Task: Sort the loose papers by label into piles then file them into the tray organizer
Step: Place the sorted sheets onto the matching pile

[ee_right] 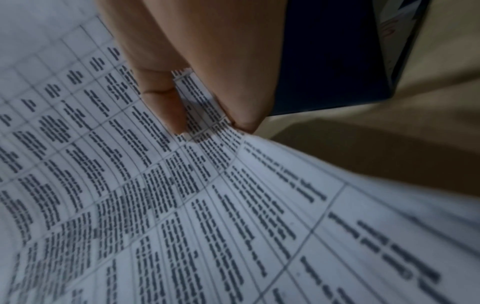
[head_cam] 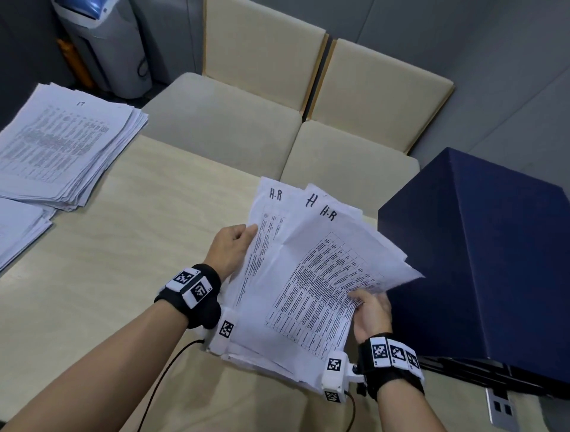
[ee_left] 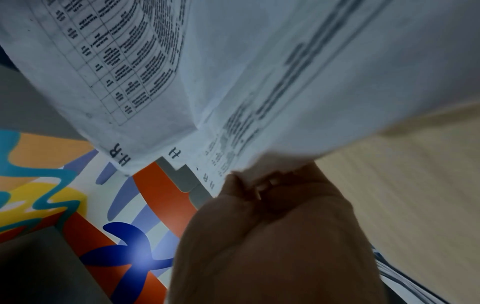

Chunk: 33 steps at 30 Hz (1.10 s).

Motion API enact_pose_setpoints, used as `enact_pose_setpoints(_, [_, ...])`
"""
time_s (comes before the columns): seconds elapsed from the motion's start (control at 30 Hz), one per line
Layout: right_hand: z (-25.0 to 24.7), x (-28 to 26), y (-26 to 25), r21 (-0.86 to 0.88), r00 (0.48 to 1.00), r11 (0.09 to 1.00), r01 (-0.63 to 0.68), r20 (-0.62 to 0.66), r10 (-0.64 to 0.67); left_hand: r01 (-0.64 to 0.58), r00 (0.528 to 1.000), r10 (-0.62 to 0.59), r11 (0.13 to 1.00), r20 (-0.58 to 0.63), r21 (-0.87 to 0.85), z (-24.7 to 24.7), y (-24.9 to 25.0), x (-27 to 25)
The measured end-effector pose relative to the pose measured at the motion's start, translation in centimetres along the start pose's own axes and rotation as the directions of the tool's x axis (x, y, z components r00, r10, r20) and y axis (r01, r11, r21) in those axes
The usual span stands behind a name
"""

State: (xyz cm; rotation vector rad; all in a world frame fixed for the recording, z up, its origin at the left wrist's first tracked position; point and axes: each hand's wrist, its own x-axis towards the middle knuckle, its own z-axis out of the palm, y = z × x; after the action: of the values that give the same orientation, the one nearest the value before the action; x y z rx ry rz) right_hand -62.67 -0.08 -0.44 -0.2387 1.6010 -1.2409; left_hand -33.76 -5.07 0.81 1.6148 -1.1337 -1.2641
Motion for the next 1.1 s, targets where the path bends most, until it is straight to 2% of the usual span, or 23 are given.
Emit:
enact_pose_setpoints(0.07, [-0.1, -0.2, -0.4, -0.006, 1.000, 1.000, -0.012, 0.008, 0.012, -0.020, 1.000, 0.020, 1.000, 0.024, 0.014, -0.2, -0.3, 0.2])
enact_pose_setpoints(0.2, [0.4, -0.2, -0.7, -0.100, 0.999, 0.995, 0.004, 0.048, 0.000, -0.034, 0.981, 0.057, 0.992, 0.184, -0.124, 0.3, 0.8, -0.7])
enact_pose_setpoints(0.27, [0.7, -0.1, -0.6, -0.148, 0.997, 0.989, 0.028, 0.071, -0.017, 0.019, 0.961, 0.040, 0.977, 0.273, -0.211, 0.5, 1.0, -1.1])
enact_pose_setpoints(0.33, [0.8, 0.3, -0.2, -0.119, 0.994, 0.991, 0.059, 0.103, -0.047, 0.094, 0.934, 0.009, 0.958, 0.358, -0.271, 0.7, 1.3, -1.4])
enact_pose_setpoints(0.4, [0.8, 0.4, 0.0, -0.060, 0.988, 0.995, 0.077, 0.140, -0.068, 0.147, 0.936, -0.029, 0.938, 0.351, -0.315, 0.8, 1.7, -1.5])
enact_pose_setpoints(0.43, [0.9, 0.3, -0.1, -0.042, 0.986, 0.996, 0.081, 0.147, -0.074, 0.150, 0.955, -0.058, 0.940, 0.289, -0.307, 0.9, 1.7, -1.4])
enact_pose_setpoints(0.5, [0.9, 0.1, -0.2, -0.047, 0.985, 0.993, 0.107, 0.142, -0.100, 0.156, 0.988, -0.152, 0.975, 0.034, -0.157, 0.9, 1.1, -0.3])
enact_pose_setpoints(0.53, [0.9, 0.1, -0.2, -0.053, 0.983, 0.991, 0.124, 0.143, -0.115, 0.182, 0.978, -0.180, 0.983, -0.108, 0.005, 0.7, 0.6, 0.3])
enact_pose_setpoints(0.57, [0.8, 0.1, 0.0, -0.051, 0.981, 0.989, 0.138, 0.145, -0.129, 0.227, 0.963, -0.185, 0.950, -0.197, 0.214, 0.4, 0.0, 0.7])
enact_pose_setpoints(0.6, [0.6, 0.3, 0.3, -0.061, 0.982, 0.989, 0.137, 0.139, -0.127, 0.256, 0.961, -0.183, 0.872, -0.207, 0.417, 0.1, -0.6, 1.0])
enact_pose_setpoints(0.67, [0.1, 0.6, 0.7, -0.087, 0.988, 0.990, 0.109, 0.116, -0.099, 0.185, 0.981, -0.168, 0.688, -0.094, 0.701, -0.3, -1.5, 1.4])
enact_pose_setpoints(0.73, [-0.1, 0.6, 0.7, -0.083, 0.995, 0.994, 0.065, 0.088, -0.057, 0.053, 0.995, -0.102, 0.566, 0.006, 0.823, -0.5, -1.6, 1.5])
enact_pose_setpoints(0.8, [-0.2, 0.6, 0.6, -0.048, 0.995, 0.998, 0.042, 0.089, -0.038, -0.075, 0.996, 0.007, 0.521, 0.084, 0.850, -0.8, -1.0, 1.3])
enact_pose_setpoints(0.83, [-0.2, 0.6, 0.6, -0.025, 0.995, 0.999, 0.037, 0.099, -0.034, -0.132, 0.991, 0.057, 0.547, 0.120, 0.827, -1.0, -0.7, 1.2])
enact_pose_setpoints(0.93, [-0.6, 1.3, 0.8, 0.118, 0.983, 0.993, -0.011, 0.185, -0.011, -0.273, 0.961, 0.192, 0.759, 0.198, 0.590, -1.7, -0.8, 0.7])
enact_pose_setpoints(1.0, [-0.8, 1.8, 1.0, 0.221, 0.976, 0.972, -0.073, 0.214, 0.024, -0.301, 0.949, 0.221, 0.846, 0.224, 0.440, -2.0, -0.9, 0.1])
enact_pose_setpoints(1.03, [-0.9, 1.9, 1.1, 0.226, 0.977, 0.971, -0.072, 0.214, 0.023, -0.270, 0.950, 0.187, 0.896, 0.251, 0.352, -1.9, -0.6, -0.4])
enact_pose_setpoints(1.1, [-0.9, 1.8, 1.2, 0.181, 0.981, 0.983, -0.042, 0.196, 0.006, -0.118, 0.935, 0.066, 0.984, 0.348, 0.132, -1.5, 0.3, -1.7])
